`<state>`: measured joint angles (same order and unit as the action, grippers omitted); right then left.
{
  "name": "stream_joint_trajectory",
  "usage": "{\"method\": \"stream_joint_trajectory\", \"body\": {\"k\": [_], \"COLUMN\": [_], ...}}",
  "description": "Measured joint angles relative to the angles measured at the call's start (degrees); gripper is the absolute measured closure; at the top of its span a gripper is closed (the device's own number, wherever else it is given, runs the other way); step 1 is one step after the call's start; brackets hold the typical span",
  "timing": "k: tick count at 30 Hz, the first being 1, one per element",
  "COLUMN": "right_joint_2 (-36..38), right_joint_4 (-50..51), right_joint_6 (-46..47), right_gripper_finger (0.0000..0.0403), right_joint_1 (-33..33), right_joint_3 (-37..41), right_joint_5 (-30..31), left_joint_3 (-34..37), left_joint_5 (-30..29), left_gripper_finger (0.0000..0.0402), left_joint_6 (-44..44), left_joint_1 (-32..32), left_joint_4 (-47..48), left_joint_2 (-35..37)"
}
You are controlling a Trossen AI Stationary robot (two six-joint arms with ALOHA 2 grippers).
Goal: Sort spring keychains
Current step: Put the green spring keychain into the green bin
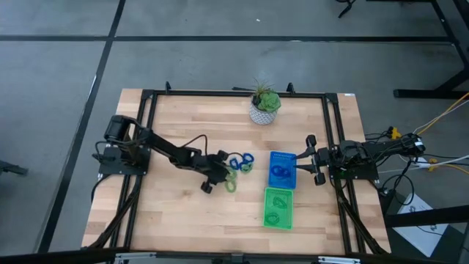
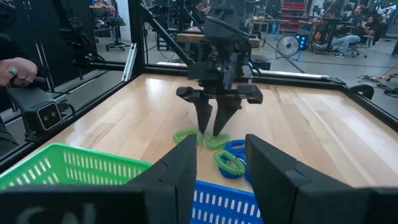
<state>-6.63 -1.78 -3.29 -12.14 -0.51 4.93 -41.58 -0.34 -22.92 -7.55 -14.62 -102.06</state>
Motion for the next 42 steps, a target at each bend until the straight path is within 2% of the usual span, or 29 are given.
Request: {"method": "stream_joint_trajectory", "body": {"k": [12, 17, 20, 29, 34, 42], "right_joint_2": [0.00, 0.00, 0.00, 0.00, 0.00, 0.00], "right_joint_4": [0.00, 0.00, 0.00, 0.00, 0.01, 0.00], "right_joint_6": [0.00, 0.02, 0.00, 0.01, 0.00, 0.00], "right_gripper_finger": [0.0267, 0.0267, 0.0267, 0.0267, 0.0267, 0.0267], "right_joint_1": [0.00, 0.00, 0.00, 0.00, 0.00, 0.00], "right_joint_3": [0.01, 0.00, 0.00, 0.00, 0.00, 0.00], "right_joint_5": [0.00, 0.00, 0.00, 0.00, 0.00, 0.00], "left_joint_3": [-0.07, -0.13, -0.11, 0.04, 0.46, 0.26], "left_joint_5": [8.09, 9.01, 9.20, 9.32, 8.39, 5.44], "left_gripper_finger": [0.0259, 0.0267, 0.0289, 0.0387, 0.0380, 0.0383], "left_joint_6": [9.55, 10.39, 10.47, 7.47, 7.16, 6.09], "left_joint_1": [4.07, 4.33, 4.15, 3.84, 3.87, 3.84], "left_joint_4": [2.85, 5.33, 5.44, 5.12, 8.01, 8.59], "left_joint_2": [0.07, 0.13, 0.13, 0.66, 4.15, 13.47]}}
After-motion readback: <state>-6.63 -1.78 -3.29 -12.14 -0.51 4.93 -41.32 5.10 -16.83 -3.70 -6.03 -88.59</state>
